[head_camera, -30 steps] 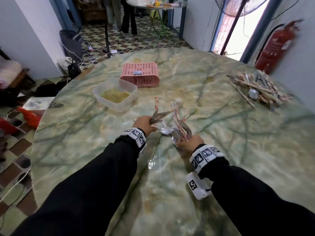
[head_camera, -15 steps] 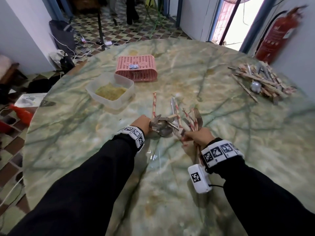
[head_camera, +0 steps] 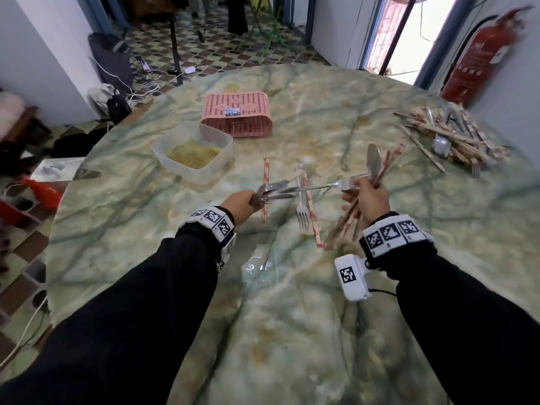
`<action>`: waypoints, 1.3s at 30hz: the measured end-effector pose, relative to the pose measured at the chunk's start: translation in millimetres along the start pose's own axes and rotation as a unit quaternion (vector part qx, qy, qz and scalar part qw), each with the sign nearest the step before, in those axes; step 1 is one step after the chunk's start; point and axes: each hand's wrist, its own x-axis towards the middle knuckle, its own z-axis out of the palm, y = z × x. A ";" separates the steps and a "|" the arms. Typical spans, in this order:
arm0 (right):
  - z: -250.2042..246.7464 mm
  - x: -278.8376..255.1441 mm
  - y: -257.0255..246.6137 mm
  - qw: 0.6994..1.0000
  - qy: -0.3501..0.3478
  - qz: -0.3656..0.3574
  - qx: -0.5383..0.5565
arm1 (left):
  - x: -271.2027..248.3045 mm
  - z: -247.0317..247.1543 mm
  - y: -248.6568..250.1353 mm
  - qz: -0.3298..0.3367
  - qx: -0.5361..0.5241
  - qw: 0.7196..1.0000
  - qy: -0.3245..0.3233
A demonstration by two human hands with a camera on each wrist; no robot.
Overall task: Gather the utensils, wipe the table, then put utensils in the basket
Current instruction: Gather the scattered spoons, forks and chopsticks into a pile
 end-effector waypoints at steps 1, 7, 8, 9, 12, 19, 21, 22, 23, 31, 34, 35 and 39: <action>1.9 3.0 -3.6 0.999 -0.010 0.008 0.035 | 1.7 -2.3 -0.3 0.005 -0.018 1.000 0.014; 15.0 24.5 -23.2 0.989 0.004 0.005 0.150 | 8.7 -15.4 11.3 0.006 -0.136 0.987 0.089; 17.0 27.8 -26.3 0.988 0.005 0.000 0.153 | 10.5 -15.6 13.6 -0.001 -0.145 0.985 0.094; 19.3 30.8 -29.1 0.988 0.005 -0.004 0.152 | 13.7 -15.5 14.8 -0.017 -0.154 0.984 0.087; 23.2 41.0 -32.8 0.989 0.021 -0.003 0.149 | 23.1 -13.3 17.8 -0.060 -0.178 0.979 0.077; 30.1 63.2 -17.6 0.991 -0.069 0.057 0.103 | 44.3 -2.4 23.5 -0.137 -0.156 0.974 0.086; 32.3 65.2 -8.6 0.994 -0.077 0.075 0.025 | 47.8 2.7 22.7 -0.148 -0.143 0.975 0.087; 33.7 65.9 -3.7 0.993 -0.082 0.077 -0.035 | 49.0 5.5 22.3 -0.152 -0.138 0.975 0.086; 34.9 66.2 1.4 0.987 -0.087 0.074 -0.111 | 49.5 8.5 22.1 -0.157 -0.133 0.975 0.080; 51.2 47.7 23.9 0.850 -0.149 0.022 -0.504 | 49.4 18.3 20.4 -0.165 -0.086 0.980 0.077; 58.3 40.3 19.9 0.807 -0.145 -0.013 -0.573 | 45.9 17.2 24.2 -0.153 -0.084 0.981 0.086; 60.5 38.4 19.8 0.793 -0.145 -0.029 -0.591 | 44.8 17.4 24.6 -0.151 -0.088 0.981 0.085; 62.5 27.4 18.4 0.747 -0.169 -0.087 -0.637 | 40.8 18.2 20.8 -0.158 -0.091 0.981 0.073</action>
